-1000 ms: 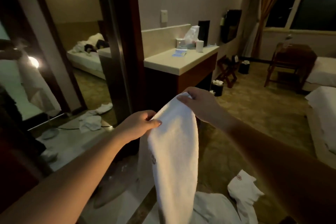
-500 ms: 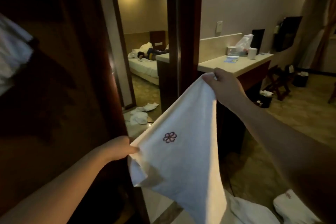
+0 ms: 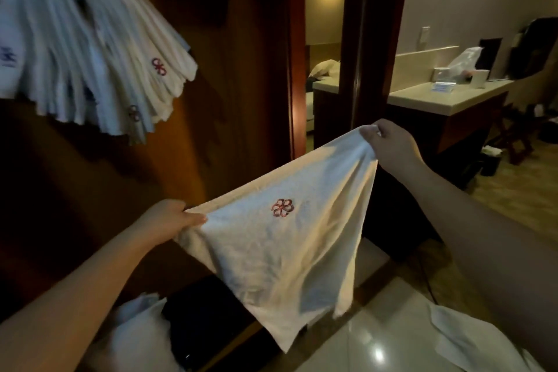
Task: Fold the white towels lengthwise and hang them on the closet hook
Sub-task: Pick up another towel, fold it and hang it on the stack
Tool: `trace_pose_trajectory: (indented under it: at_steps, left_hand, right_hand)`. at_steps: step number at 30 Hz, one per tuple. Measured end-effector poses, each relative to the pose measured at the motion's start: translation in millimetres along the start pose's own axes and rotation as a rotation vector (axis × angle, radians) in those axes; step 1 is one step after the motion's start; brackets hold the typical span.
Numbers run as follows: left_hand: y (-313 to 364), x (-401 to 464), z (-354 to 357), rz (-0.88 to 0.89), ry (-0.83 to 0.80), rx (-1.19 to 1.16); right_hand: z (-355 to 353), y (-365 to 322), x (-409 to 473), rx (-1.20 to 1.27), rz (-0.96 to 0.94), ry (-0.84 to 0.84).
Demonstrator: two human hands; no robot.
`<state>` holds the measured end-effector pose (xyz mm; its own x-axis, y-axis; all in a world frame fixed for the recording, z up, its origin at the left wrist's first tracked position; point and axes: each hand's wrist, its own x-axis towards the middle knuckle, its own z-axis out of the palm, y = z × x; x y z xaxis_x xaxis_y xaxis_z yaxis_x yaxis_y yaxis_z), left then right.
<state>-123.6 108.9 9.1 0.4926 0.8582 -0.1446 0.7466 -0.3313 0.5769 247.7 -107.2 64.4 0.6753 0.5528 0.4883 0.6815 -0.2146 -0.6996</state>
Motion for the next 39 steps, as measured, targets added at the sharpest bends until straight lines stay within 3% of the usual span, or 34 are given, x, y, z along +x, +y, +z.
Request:
trace_pose_trajectory:
  at_steps: [3, 6, 12, 15, 17, 22, 27, 29, 32, 39]
  left_hand:
    - [-29, -23, -31, -0.008, 0.057, 0.057]
    - [-63, -40, -60, -0.003, 0.129, -0.075]
    - [-100, -69, -93, 0.073, 0.159, -0.859]
    - [-113, -80, -95, 0.058, 0.138, -1.114]
    - [-118, -87, -92, 0.014, 0.173, -1.164]
    - [-124, -101, -67, -0.236, 0.325, -1.278]
    - [-121, -114, -25, -0.463, 0.361, -1.246]
    - [-121, -121, -5, -0.464, 0.416, -1.343]
    - [-118, -136, 19, -0.359, 0.475, -1.403]
    - [-86, -165, 47, -0.203, 0.494, -1.041]
  right_hand:
    - [19, -22, -11, 0.022, 0.035, 0.023]
    - [38, -41, -21, 0.080, 0.073, 0.042]
    - [67, -82, -33, 0.187, 0.082, 0.009]
    - [84, -95, -41, 0.295, 0.134, -0.051]
    - [98, -96, -50, 0.426, 0.249, -0.124]
    - [134, -88, -93, 0.869, 0.843, -0.470]
    - [171, -93, -164, 1.102, 1.067, -0.586]
    - [185, -105, -191, 1.159, 1.064, -0.538]
    - [200, -128, -231, 1.070, 0.911, -0.506]
    - [210, -185, -286, 0.856, 0.558, -0.594]
